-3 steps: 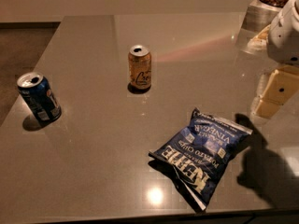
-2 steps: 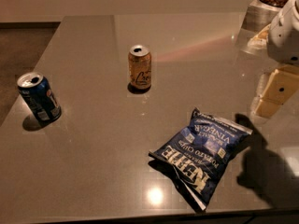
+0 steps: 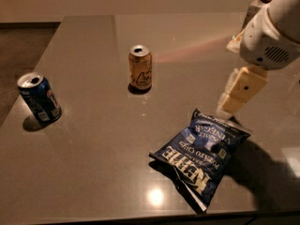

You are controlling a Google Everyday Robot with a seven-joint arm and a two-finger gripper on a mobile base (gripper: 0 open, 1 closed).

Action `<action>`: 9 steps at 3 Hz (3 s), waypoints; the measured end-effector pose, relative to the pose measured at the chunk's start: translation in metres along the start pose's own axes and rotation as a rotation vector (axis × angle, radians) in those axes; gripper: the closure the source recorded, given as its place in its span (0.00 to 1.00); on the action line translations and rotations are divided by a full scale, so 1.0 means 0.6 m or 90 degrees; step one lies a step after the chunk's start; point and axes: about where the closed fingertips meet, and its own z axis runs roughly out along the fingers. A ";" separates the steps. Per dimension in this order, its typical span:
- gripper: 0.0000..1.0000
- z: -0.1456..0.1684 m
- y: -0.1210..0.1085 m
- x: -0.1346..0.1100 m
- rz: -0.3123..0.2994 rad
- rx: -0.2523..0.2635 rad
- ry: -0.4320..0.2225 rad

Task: Knock orange can over

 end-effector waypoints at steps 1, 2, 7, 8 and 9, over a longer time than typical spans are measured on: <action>0.00 0.066 -0.012 -0.063 0.044 -0.014 -0.084; 0.00 0.108 -0.034 -0.118 0.068 -0.011 -0.156; 0.18 0.245 -0.115 -0.322 0.071 -0.008 -0.294; 0.49 0.236 -0.126 -0.325 0.071 -0.003 -0.285; 0.72 0.218 -0.133 -0.319 0.075 0.010 -0.262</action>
Offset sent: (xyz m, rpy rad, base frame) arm 0.0905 0.1051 -0.0386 0.3916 -0.0799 -0.0569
